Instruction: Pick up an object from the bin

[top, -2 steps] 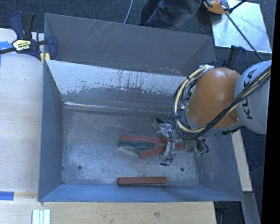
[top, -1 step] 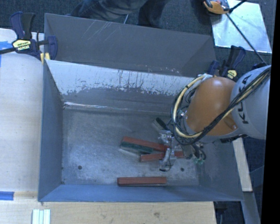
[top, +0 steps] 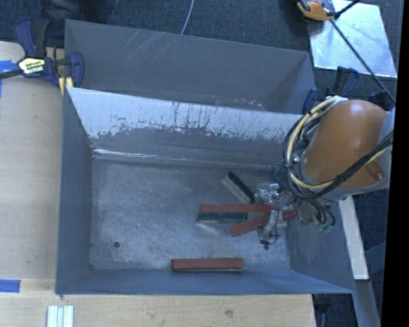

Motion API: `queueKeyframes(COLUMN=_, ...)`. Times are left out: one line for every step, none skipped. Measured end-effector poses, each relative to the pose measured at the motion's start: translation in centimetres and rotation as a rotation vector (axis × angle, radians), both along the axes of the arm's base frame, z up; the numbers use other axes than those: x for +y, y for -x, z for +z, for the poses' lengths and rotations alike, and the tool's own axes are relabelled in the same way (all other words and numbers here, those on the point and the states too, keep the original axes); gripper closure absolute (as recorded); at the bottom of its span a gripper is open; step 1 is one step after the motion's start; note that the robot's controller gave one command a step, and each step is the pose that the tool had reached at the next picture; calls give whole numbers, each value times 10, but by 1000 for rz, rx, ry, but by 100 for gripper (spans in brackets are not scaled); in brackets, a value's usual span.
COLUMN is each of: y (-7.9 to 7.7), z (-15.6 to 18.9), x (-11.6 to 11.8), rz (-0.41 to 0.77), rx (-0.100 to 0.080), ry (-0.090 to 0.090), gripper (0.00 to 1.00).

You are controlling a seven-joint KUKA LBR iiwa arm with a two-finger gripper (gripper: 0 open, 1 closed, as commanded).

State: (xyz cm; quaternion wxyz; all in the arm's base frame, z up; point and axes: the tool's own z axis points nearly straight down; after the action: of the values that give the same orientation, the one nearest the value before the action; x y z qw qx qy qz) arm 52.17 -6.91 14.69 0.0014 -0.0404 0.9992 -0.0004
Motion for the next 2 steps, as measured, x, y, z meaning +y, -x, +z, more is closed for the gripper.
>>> queueKeyframes(y=0, z=0, x=0, rz=1, rx=0, ry=0, gripper=100)
queueKeyframes(y=-2, z=-20, x=-11, rz=-53, rx=-5, ry=-1, gripper=100)
